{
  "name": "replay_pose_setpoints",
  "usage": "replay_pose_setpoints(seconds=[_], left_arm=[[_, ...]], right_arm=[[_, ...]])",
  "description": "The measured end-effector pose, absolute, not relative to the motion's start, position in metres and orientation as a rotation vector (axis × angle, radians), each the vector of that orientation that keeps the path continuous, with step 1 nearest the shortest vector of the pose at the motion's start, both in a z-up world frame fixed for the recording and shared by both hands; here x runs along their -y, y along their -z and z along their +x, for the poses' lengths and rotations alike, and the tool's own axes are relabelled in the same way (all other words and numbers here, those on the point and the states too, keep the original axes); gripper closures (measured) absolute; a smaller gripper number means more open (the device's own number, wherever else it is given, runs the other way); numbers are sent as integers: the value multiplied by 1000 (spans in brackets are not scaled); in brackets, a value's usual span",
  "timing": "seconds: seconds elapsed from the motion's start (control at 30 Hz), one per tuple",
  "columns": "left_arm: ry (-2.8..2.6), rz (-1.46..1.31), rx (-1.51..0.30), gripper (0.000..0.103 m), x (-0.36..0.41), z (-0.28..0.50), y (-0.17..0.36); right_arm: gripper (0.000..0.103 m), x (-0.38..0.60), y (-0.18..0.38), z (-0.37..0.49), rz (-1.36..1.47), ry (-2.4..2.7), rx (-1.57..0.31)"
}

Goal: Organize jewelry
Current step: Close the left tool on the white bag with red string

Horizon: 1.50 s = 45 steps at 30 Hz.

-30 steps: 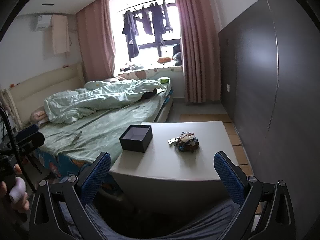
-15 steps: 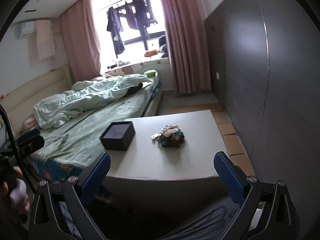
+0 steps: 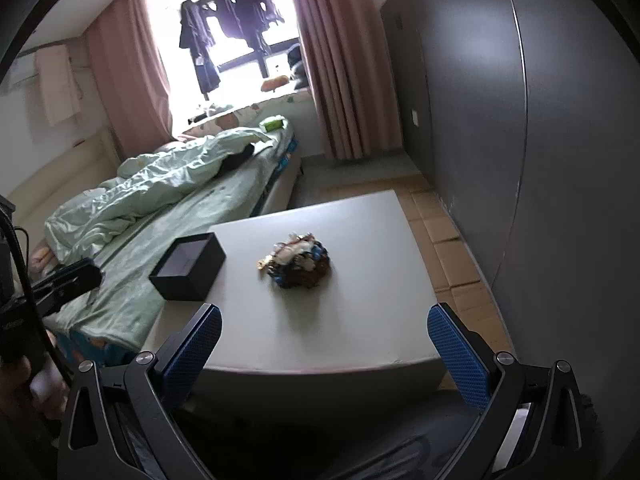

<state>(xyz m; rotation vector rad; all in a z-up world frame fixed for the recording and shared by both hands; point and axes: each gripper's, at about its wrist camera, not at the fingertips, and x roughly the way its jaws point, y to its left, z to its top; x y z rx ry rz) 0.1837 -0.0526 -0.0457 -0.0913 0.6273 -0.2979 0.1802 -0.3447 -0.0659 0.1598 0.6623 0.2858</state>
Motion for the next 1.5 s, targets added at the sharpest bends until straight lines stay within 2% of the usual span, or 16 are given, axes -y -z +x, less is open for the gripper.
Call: replay_pose_setpoints(seconds=[0.17,0.27,0.4,0.53,0.67,0.83,1.0,1.17,1.23,1.3,1.33,1.37,1.5], left_arm=[[319,-104,-660,15,56,212,54],[344,-142,-696,23,56,231,63],[360,-160,-733,24,59,253,75],[385,-174,-771,25,64,274,86],[416,-164,-805,27,76,293,99],[451,-173,-852,31,90,317,115],[464,-183,-877,42,100,334,127],[465,-202,-917,63,104,342,141],[459,-209,-919,67,103,345,146],[450,-213,-930,83,102,347,152],[453,-218,-939,95,102,348,154],[458,-223,-948,98,101,348,156],[460,-217,-941,100,97,340,154]], right_arm=[[1,357,83,207,209,-295,-713],[6,358,89,223,216,-320,-749],[13,354,97,244,217,-349,-785],[15,349,109,263,231,-375,-819],[23,346,126,277,255,-392,-858],[24,349,141,285,275,-381,-890],[24,357,150,292,297,-364,-908],[24,361,153,296,310,-357,-909],[24,362,155,297,311,-356,-911],[24,363,157,299,313,-357,-915],[24,362,159,300,314,-357,-920],[24,362,160,300,314,-357,-923],[24,361,163,301,322,-362,-927]])
